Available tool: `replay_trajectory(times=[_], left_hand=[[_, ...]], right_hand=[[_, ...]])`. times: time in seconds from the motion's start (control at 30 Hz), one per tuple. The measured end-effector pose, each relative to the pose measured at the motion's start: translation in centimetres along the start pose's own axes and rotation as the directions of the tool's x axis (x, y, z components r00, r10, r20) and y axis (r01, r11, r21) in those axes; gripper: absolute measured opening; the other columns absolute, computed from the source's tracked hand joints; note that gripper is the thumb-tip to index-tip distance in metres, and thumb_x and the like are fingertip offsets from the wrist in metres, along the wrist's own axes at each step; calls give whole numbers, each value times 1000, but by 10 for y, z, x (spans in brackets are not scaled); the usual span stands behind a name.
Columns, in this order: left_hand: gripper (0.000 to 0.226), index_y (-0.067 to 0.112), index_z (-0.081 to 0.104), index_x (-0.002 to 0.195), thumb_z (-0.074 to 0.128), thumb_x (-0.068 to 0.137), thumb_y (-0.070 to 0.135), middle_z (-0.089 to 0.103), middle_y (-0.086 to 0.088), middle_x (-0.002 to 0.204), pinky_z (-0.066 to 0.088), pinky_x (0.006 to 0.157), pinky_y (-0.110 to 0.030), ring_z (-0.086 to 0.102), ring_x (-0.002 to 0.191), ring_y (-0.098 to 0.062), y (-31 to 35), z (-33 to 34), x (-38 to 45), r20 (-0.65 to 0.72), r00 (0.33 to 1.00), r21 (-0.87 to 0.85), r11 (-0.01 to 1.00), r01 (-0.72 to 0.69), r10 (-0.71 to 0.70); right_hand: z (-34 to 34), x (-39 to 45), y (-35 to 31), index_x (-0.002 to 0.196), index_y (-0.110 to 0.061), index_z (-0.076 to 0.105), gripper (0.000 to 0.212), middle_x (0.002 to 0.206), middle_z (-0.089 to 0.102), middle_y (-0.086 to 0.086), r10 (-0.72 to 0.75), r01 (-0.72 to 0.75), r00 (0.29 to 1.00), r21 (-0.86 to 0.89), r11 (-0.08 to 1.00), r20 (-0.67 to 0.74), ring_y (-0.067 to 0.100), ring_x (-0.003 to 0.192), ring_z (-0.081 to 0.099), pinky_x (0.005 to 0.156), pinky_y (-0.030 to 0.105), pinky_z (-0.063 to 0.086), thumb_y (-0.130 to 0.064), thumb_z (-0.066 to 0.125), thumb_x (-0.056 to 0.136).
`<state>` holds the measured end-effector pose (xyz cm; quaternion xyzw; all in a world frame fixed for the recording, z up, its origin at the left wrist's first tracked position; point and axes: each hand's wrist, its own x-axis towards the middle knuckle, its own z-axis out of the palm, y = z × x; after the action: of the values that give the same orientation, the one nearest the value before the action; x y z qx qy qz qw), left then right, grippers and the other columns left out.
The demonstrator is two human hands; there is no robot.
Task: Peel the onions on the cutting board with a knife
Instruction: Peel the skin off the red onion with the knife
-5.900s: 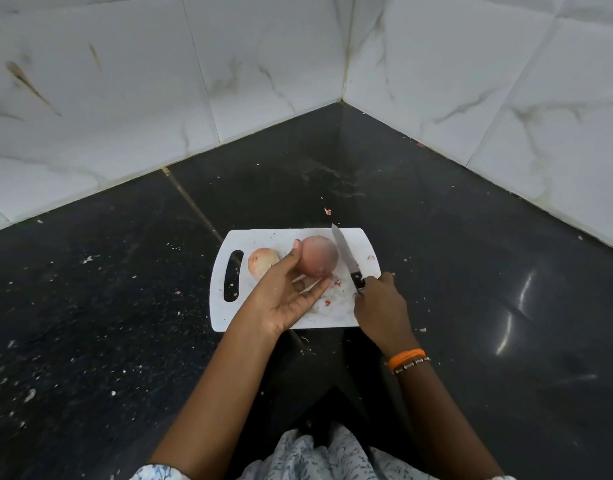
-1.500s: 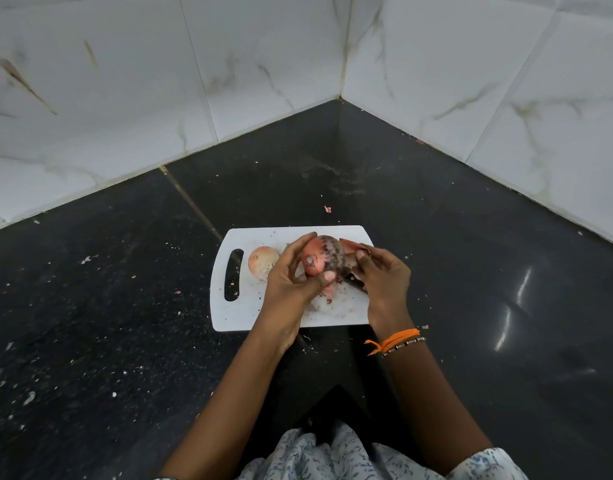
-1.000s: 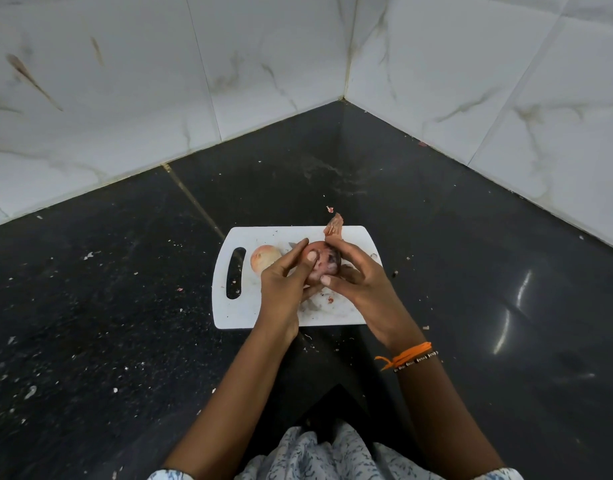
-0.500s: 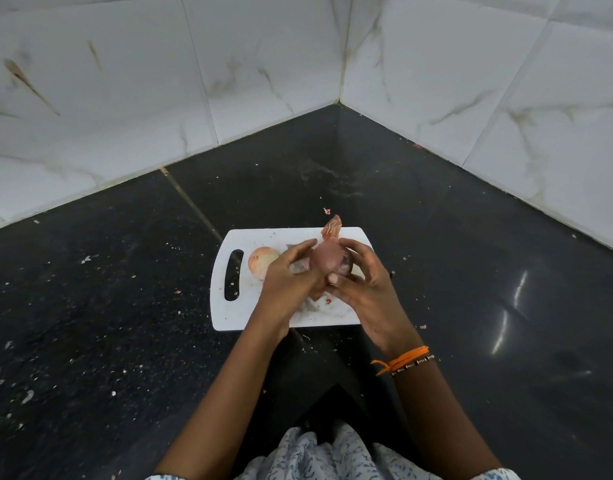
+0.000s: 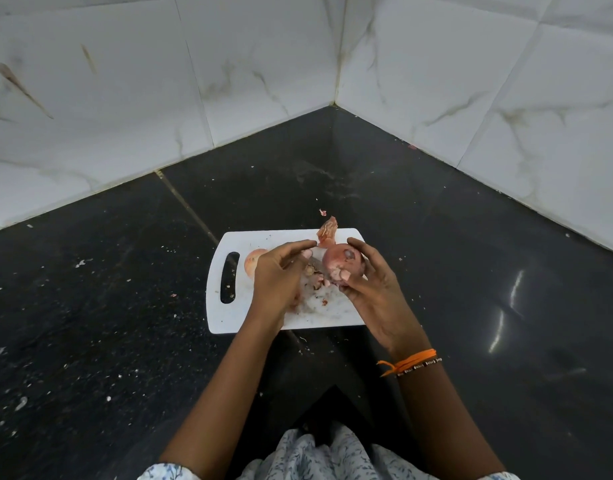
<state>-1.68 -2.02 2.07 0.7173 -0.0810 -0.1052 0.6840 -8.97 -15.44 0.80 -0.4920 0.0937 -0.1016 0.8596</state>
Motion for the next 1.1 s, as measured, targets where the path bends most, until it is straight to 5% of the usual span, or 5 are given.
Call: replay_trajectory(times=[0.27,0.47,0.67,0.9,1.1], left_hand=[[23,30,68,86,77,74,12,71,11,93,53,77,-15,67,89,-1,10,10,-12,45,983,137,974,-181,177],[16,12,75,85,71,76,-1,70,8,87,47,76,-7,67,86,0,9,14,-15,-49,943,194,929,-315,330],[14,9,74,83,70,75,-3,66,8,87,50,79,-15,65,85,-7,9,15,-18,-37,886,351,836,-422,463],[7,1,66,82,69,76,-1,63,-6,89,43,69,-9,58,78,-12,6,13,-15,10,893,461,791,-403,449],[6,2,66,86,66,80,0,65,-9,94,52,70,-18,63,80,-15,0,6,-6,-54,934,418,858,-300,353]], right_hand=[[0,-1,5,116,-26,60,52,113,65,-13,-137,132,991,-273,953,3,20,113,60,93,36,52,8,67,78],[8,-4,2,115,-21,57,52,106,64,-22,-208,182,978,-379,907,-29,4,103,63,80,17,52,10,70,76],[14,-5,1,109,-22,57,54,108,61,-14,-266,223,963,-438,871,-39,-1,98,63,76,16,52,15,70,72],[7,-6,2,114,-21,58,52,110,64,-8,-196,173,980,-385,907,-21,16,104,64,82,29,55,14,67,76],[-1,-8,4,121,-20,56,49,117,64,-4,-70,84,994,-189,978,80,19,106,64,80,26,52,9,63,82]])
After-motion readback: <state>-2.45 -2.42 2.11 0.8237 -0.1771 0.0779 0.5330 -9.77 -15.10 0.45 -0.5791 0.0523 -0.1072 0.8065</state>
